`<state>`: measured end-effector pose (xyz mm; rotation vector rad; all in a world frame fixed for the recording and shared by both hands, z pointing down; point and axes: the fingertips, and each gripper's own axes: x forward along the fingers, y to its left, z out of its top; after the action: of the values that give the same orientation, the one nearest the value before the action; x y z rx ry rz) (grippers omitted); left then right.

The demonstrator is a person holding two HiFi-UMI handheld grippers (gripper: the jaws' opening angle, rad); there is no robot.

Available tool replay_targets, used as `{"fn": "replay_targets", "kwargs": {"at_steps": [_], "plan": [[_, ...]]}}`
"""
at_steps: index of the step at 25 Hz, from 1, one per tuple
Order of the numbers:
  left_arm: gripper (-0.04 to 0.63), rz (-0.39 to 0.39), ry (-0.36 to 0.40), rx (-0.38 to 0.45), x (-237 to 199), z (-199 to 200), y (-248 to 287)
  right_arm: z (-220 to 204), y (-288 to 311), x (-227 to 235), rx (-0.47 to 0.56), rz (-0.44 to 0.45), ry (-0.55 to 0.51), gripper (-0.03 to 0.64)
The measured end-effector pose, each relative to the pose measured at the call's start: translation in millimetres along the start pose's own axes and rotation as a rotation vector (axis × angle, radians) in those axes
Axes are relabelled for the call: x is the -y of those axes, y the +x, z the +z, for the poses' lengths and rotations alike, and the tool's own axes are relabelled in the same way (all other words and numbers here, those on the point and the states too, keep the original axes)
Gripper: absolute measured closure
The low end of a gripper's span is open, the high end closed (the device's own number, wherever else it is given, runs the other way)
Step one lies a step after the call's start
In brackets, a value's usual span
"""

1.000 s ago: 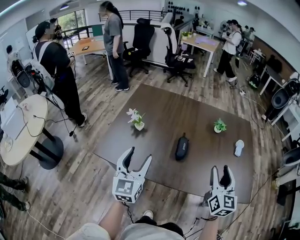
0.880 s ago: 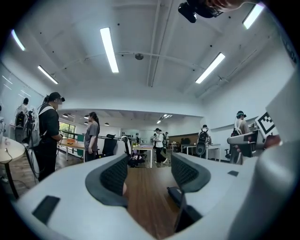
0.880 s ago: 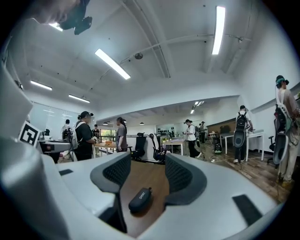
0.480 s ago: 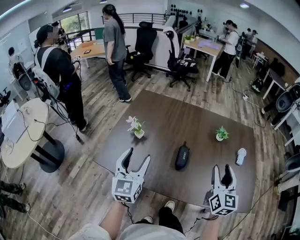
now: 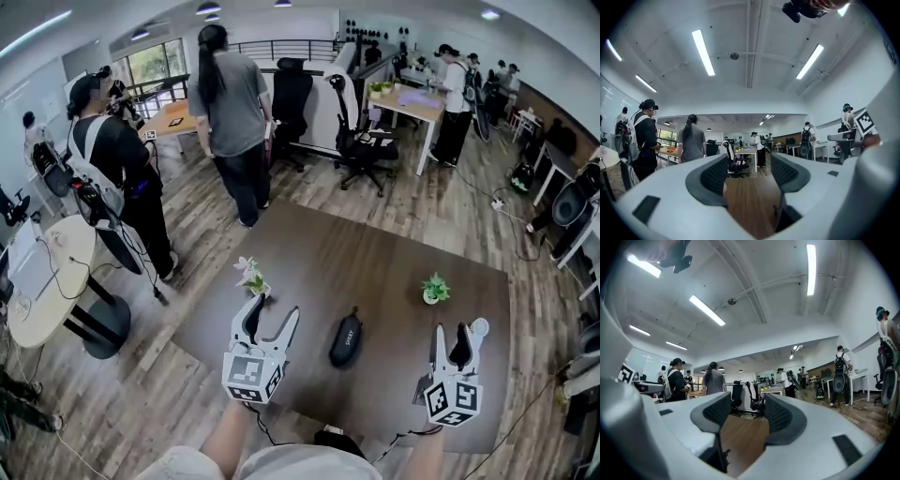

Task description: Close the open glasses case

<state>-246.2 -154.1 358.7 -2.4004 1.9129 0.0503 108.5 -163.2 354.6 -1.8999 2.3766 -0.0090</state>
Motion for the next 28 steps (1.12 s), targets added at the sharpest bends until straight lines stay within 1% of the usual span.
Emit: {"fn": "replay_targets", "kwargs": {"at_steps": [7,12,15,20,28], "plan": [[0.302,-0.062,0.015,-0.005,61,4,66,3,8,84,0.038,-0.067,0.036,0.387],[0.303,-0.091,0.02,-0.004,87,1,97,-6,10,128,0.037,-0.11,0.056,0.387],[0.304,-0.101,0.024,-0.009,93,-9,109,-12,12,138,0.029,-0.12,0.05,0.388],[0.307,-0.126,0.019,-0.003,100,-18,126,-8,24,150,0.042,-0.14,0.035,0.388],[0.307,-0.16,0.004,-0.037,103,-35,132,-26,28,141,-0.001,-0.149,0.033,0.387]]}}
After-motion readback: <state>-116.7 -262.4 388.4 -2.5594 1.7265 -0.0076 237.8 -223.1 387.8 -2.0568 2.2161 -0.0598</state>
